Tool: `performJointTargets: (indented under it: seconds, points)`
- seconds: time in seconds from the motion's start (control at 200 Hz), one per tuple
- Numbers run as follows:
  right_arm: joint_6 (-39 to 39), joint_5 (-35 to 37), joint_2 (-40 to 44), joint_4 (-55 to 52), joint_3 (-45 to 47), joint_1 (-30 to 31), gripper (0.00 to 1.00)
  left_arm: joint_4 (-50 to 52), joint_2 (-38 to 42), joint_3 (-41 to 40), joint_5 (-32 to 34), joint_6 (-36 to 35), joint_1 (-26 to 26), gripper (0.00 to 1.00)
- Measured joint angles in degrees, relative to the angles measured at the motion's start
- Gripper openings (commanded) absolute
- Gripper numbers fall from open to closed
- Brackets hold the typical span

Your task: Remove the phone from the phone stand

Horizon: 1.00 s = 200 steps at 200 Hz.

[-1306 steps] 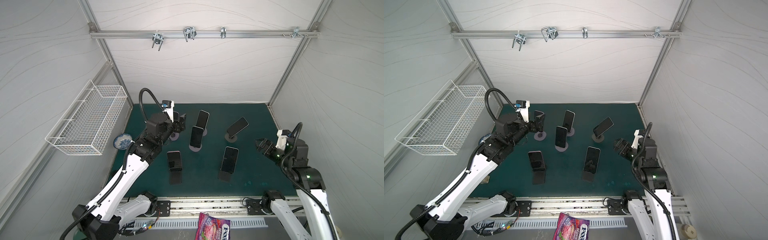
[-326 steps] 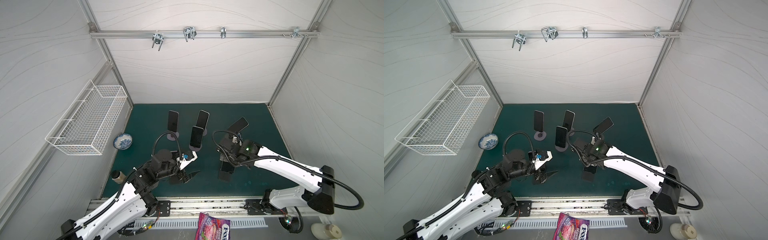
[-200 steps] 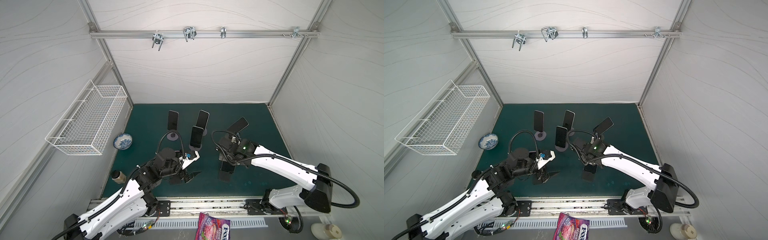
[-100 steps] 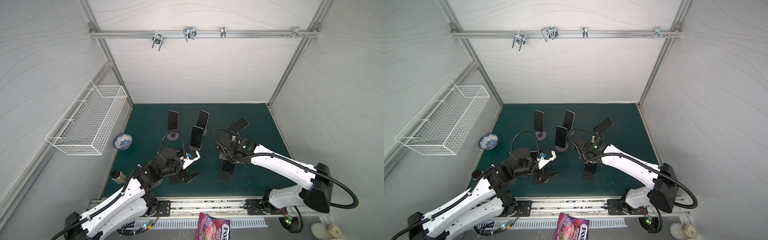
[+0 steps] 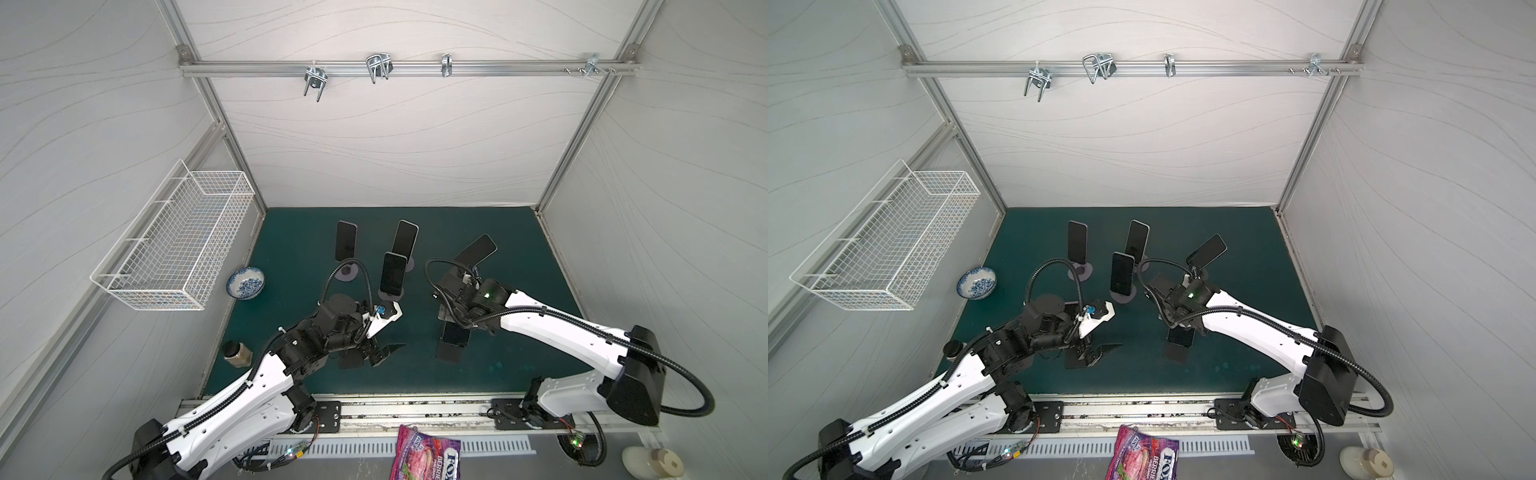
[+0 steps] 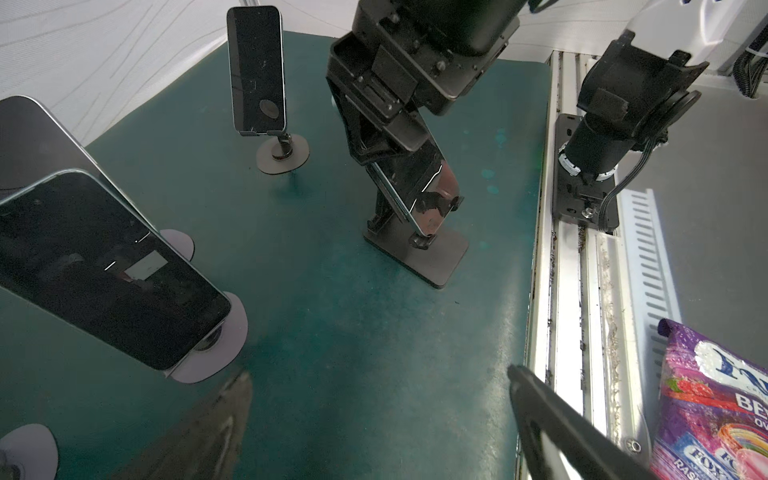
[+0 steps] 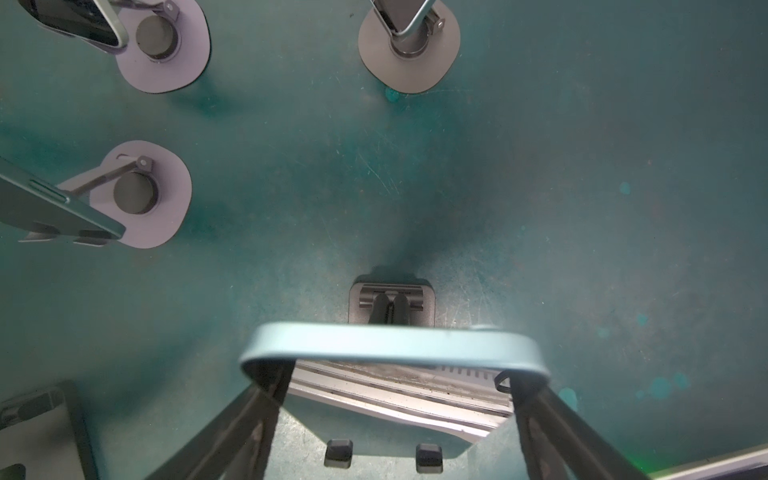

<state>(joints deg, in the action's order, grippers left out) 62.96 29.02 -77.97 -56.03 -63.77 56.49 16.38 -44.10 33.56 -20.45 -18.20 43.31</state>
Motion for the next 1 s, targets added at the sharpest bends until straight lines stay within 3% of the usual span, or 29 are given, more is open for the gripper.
performJointTargets:
  seconds: [1.0]
  points:
    - [-1.7, -0.8, -0.5, 2.0, 0.9, -1.1, 0.78, -0.1, -1.8, 0.0, 0.0, 0.0, 0.0, 0.97]
